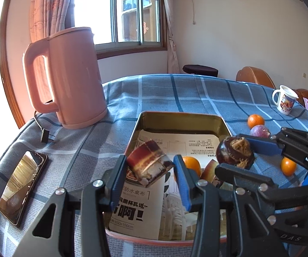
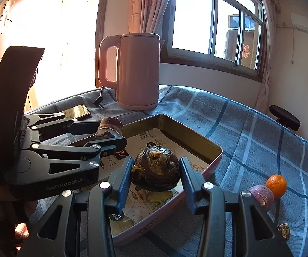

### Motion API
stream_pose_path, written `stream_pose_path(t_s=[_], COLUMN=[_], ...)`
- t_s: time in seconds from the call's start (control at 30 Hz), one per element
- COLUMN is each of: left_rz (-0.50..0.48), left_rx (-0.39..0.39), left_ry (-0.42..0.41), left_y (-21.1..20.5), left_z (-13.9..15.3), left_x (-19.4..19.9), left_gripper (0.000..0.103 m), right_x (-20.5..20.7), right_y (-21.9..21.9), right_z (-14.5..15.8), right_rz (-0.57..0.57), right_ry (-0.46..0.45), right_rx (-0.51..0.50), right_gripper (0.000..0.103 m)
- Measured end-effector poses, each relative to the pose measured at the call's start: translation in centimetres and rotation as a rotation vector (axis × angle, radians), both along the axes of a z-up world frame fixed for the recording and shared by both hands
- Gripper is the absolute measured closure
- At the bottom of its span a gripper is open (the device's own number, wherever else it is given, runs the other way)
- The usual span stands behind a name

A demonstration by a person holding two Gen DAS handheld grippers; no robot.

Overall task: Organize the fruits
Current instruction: 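Open the left gripper to release the slice while the right releases the water chestnut, then grasp an orange with the left gripper while the right moves toward a kiwi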

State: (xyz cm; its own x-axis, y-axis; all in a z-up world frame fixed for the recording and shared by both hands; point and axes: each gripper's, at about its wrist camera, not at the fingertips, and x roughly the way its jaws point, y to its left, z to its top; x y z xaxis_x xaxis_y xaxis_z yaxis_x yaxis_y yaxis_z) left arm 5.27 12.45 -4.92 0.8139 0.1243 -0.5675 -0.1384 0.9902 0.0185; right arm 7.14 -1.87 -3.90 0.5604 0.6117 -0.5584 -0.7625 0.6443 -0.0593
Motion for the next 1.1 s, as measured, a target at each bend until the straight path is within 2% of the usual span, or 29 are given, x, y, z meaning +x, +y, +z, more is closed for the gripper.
stream_pose_path(t_s=[0.23,0.33,0.6,0.67,0.7,0.73,0.83,0.97,1.1], left_rz=[-0.010,-0.011,-0.009,-0.001,0.001,0.005,0.018,0.012,-0.001], left_rx=[-0.013,-0.011,-0.012,-0.005,-0.001,-0.001,-0.041,-0.070,-0.086], left_ry=[0.042,0.048,0.050,0.043,0.037,0.030,-0.013,-0.086,-0.142], left_y=[0.0,-0.1,0.0,0.0,0.0,0.0,0.4,0.2,-0.9], left_z=[-0.5,-0.6,-0.5,-0.5,-0.4,-0.3,0.2,1.7,3.0], left_x=[0.6,0.6,0.6,0.5,0.4,0.3,-0.3,-1.5,-2.2], left_gripper=[0.057,0.056,0.055,0.048,0.048,0.045,0.025,0.017,0.009], right_x=[0.1,0.8,0.5,0.5,0.4,0.4,-0.1,-0.7,-0.1], right_y=[0.7,0.9,1.0,1.2,1.4,1.5,1.1,-1.2,-5.6], right_z=[-0.9,-1.4,-1.3,-1.4,-1.4,-1.5,-1.1,0.2,2.3], right_rz=[0.012,0.010,0.014,0.026,0.035,0.028,0.015,-0.023,-0.102], right_ry=[0.025,0.065,0.057,0.058,0.059,0.053,0.020,-0.027,-0.055], right_rx=[-0.048,-0.062,-0.068,-0.074,-0.079,-0.088,-0.074,-0.033,0.045], right_gripper=[0.057,0.057,0.057,0.057,0.055,0.052,0.034,0.034,0.034])
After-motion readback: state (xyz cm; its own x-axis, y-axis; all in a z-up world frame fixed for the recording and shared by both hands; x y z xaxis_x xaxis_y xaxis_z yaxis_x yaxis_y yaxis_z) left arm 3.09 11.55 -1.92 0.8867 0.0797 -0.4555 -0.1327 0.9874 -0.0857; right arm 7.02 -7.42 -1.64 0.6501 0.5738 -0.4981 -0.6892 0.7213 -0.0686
